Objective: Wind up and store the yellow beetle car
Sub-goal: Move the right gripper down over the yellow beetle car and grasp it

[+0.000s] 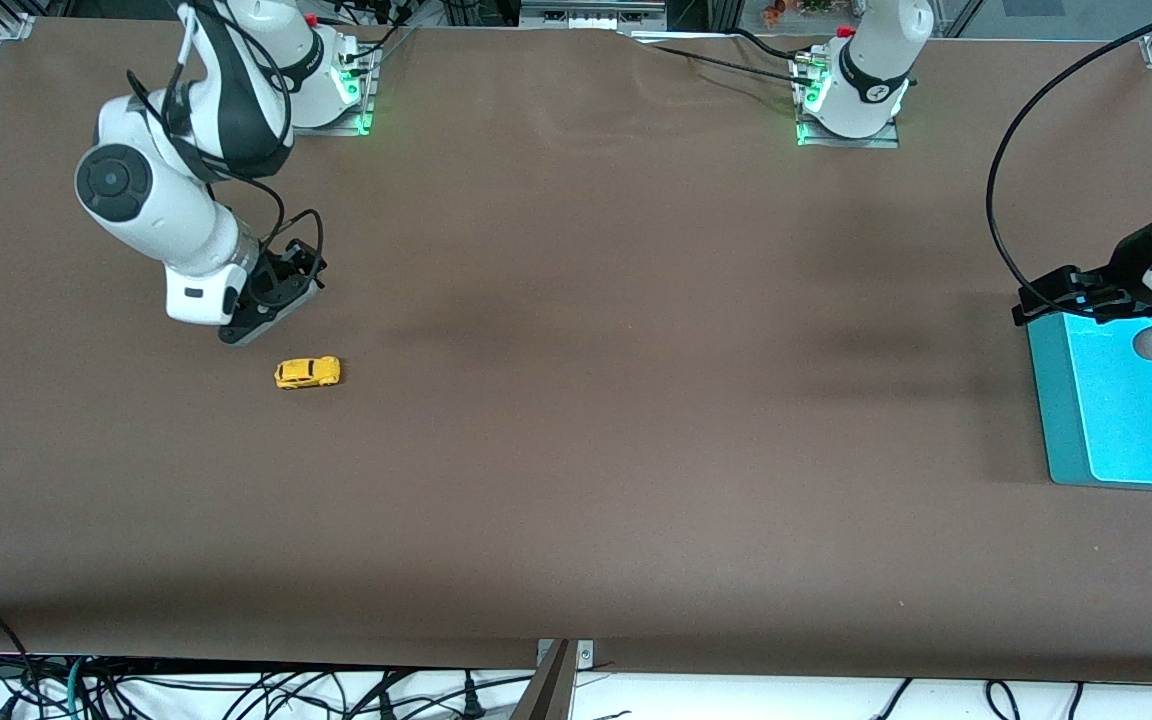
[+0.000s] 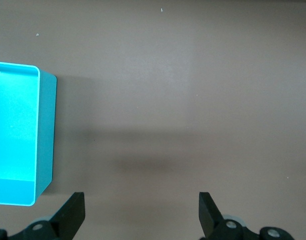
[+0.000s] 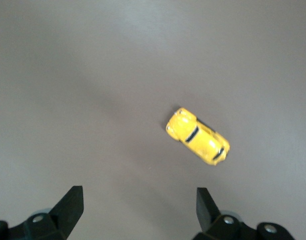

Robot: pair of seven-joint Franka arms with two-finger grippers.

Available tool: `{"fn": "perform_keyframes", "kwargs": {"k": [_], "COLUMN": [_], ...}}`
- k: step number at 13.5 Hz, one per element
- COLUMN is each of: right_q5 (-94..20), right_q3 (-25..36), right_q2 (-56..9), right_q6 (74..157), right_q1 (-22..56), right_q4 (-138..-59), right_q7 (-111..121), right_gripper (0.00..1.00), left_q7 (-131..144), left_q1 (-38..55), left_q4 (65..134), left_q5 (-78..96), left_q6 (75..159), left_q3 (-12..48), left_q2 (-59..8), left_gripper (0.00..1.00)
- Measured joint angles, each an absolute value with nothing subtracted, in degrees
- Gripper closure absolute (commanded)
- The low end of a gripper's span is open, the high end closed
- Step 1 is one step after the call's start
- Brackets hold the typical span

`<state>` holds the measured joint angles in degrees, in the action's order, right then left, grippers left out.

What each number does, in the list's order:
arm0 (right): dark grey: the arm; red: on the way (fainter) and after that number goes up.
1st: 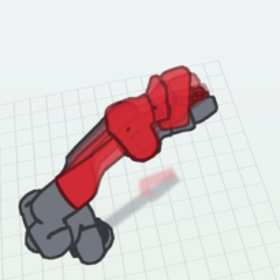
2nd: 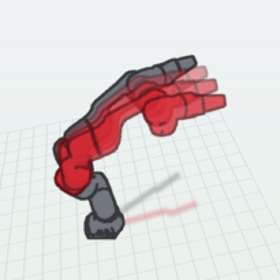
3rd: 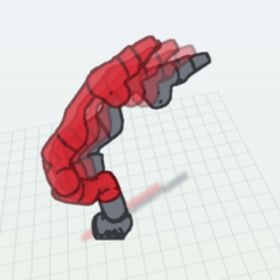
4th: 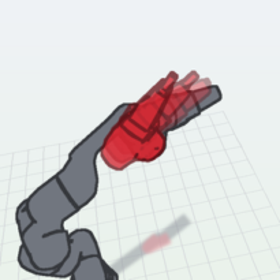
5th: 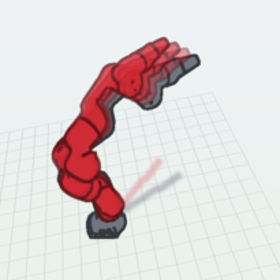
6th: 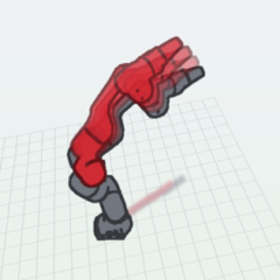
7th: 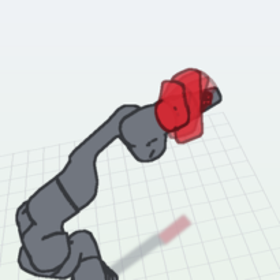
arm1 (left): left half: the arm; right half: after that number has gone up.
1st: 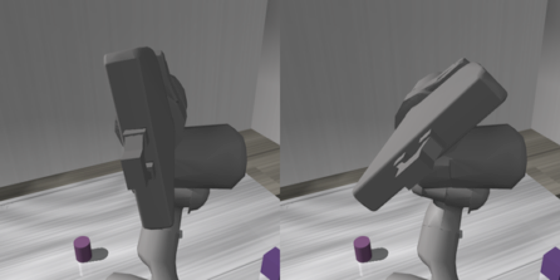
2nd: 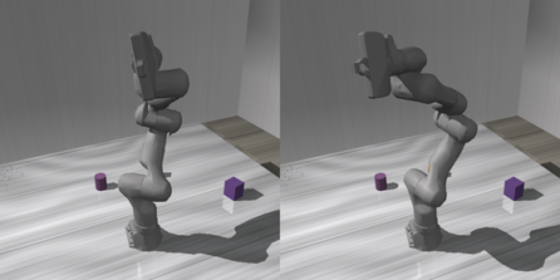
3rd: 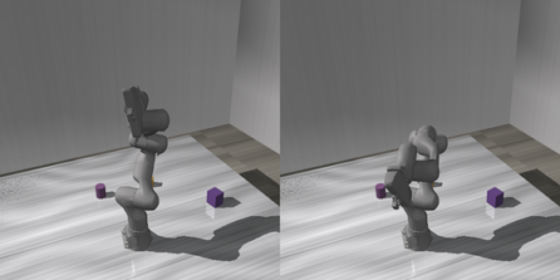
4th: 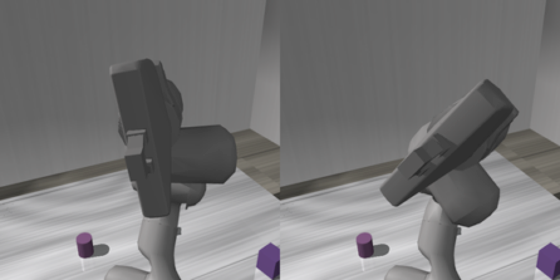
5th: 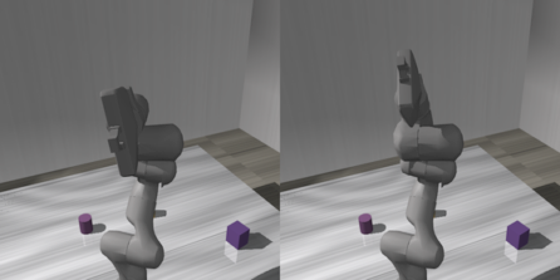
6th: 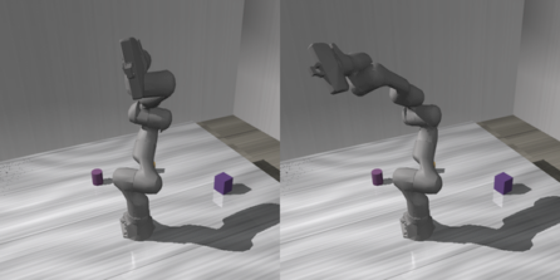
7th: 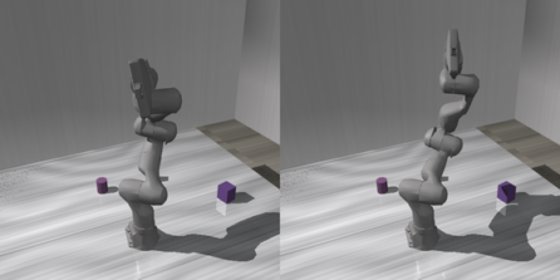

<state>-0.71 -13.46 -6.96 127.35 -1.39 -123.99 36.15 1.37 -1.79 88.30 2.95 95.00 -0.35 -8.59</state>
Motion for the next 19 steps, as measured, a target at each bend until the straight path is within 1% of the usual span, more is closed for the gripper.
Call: {"fn": "perform_keyframes", "kwargs": {"k": [3, 6, 9, 12, 14, 19], "right_q5": [-0.72, -0.72, -0.72, -0.71, -0.71, -0.71], "right_q3": [-12.99, -12.85, -12.78, -12.64, -12.03, -10.95], "right_q2": [-12.33, -18.31, -22.69, -25.98, -27.4, -27.52], "right_q6": [132.18, 133.66, 136.04, 140.13, 141.56, 148.66], "right_q1": [-2.58, -4.28, -4.7, -4.73, -4.86, -5.12], "right_q4": [-123.01, -118.99, -115.91, -115.84, -116.39, -122.06], "right_q7": [53.28, 68.57, 77.46, 82.78, 84.35, 85.48], "right_gripper": [0.0, 0.0, 0.0, 0.0, 0.0, 0.01], "left_q7": [1.37, 1.37, 1.37, 1.37, 1.37, 1.37], "left_q1": [-1.78, -1.79, -1.79, -1.78, -1.79, -1.79], "left_q4": [88.27, 88.24, 88.23, 88.22, 88.22, 88.21], "left_q5": [2.95, 2.95, 2.95, 2.95, 2.95, 2.95], "left_q6": [95.0, 95.0, 95.0, 95.0, 95.0, 95.0], "left_q3": [-0.35, -0.35, -0.35, -0.35, -0.35, -0.35], "left_q2": [-8.61, -8.62, -8.64, -8.65, -8.65, -8.65], "left_gripper": [0.0, 0.0, 0.0, 0.0, 0.0, 0.0]}}
